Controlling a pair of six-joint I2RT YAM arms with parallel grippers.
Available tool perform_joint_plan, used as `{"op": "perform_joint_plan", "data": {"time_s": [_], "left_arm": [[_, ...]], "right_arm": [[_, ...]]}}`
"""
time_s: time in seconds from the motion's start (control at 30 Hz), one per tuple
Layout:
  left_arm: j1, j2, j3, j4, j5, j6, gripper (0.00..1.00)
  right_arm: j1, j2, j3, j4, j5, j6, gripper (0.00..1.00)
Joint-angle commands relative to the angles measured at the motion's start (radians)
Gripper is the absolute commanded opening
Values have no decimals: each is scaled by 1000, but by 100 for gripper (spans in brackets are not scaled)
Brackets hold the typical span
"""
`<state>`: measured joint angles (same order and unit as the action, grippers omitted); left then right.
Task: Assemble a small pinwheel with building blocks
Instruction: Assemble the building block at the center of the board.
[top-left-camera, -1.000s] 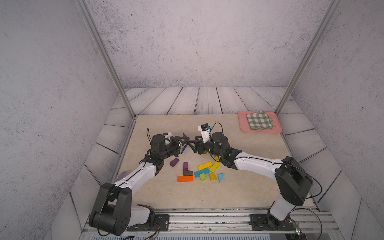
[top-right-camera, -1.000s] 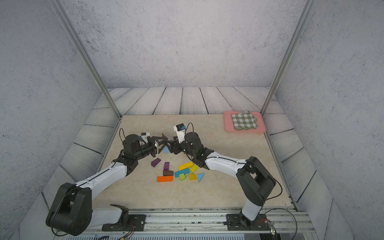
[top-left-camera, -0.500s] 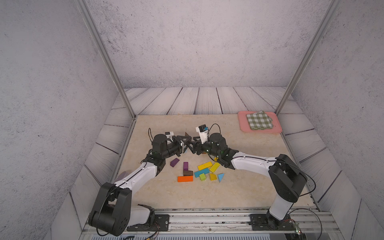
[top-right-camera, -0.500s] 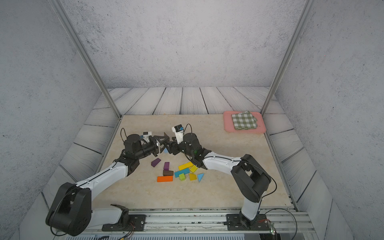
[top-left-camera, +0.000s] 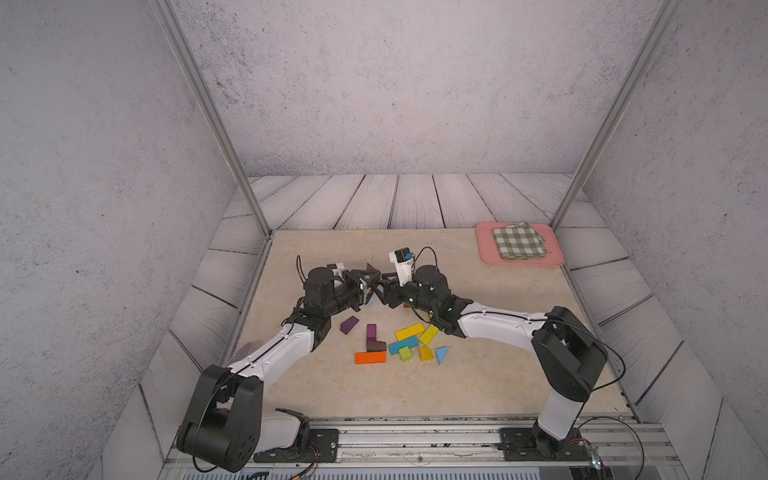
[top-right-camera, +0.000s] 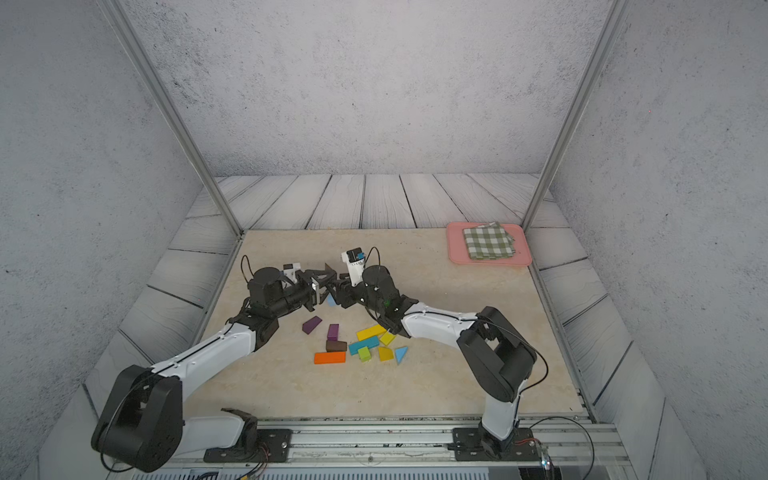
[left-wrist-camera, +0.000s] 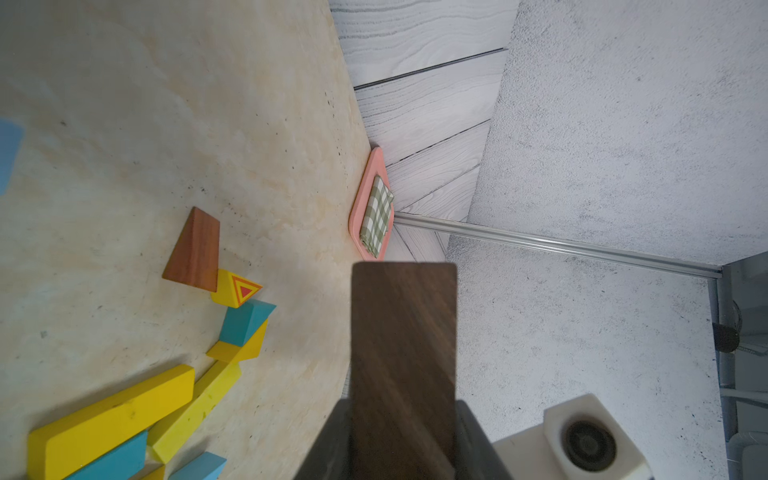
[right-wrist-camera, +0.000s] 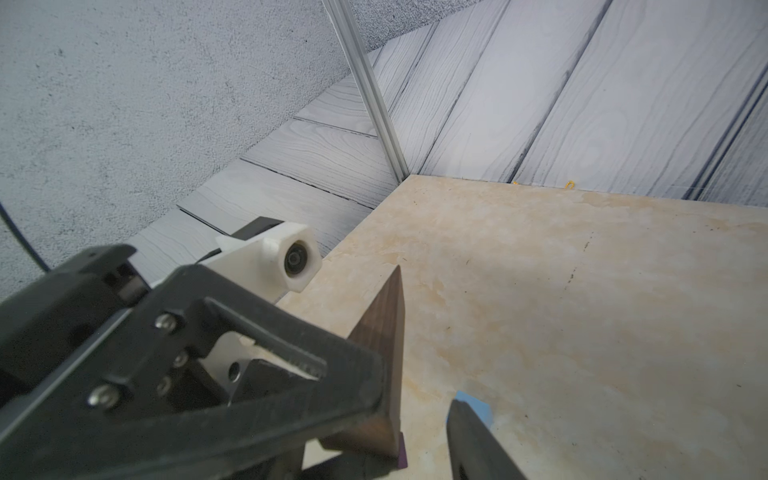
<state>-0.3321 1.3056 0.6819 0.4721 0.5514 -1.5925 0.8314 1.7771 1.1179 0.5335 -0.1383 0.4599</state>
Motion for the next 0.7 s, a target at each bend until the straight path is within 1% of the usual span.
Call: {"op": "perform_joint_plan", "data": {"time_s": [0.0,0.07,0.13,0.23,0.4,0.43,0.6,0.67], "left_arm": [[-35,-32,-3,16,50,-46,22],[-39,-40,-8,28,35,-73,23],[-42,-44,-2,28,34,-79,23],[-44,-45,2,30,37,-88,23],[-50,-39,-10,41,30,-109,23],[-53,-37,-9,41,31,-107,23],[-67,-30,-2,36,28,-102,23],[-69,-27,-4,34,30,-101,24]], "right_arm": [[-2,15,-26,146,50,55,60],[-3,15,-54,220,31,40,60],[-5,21,-56,229,20,27,61],[-3,23,-59,245,7,14,65],[-10,28,-60,255,-6,11,63],[-10,30,-56,245,-6,6,62],[-15,33,-52,222,-14,-13,47],[-17,26,-54,196,-9,-20,44]]}}
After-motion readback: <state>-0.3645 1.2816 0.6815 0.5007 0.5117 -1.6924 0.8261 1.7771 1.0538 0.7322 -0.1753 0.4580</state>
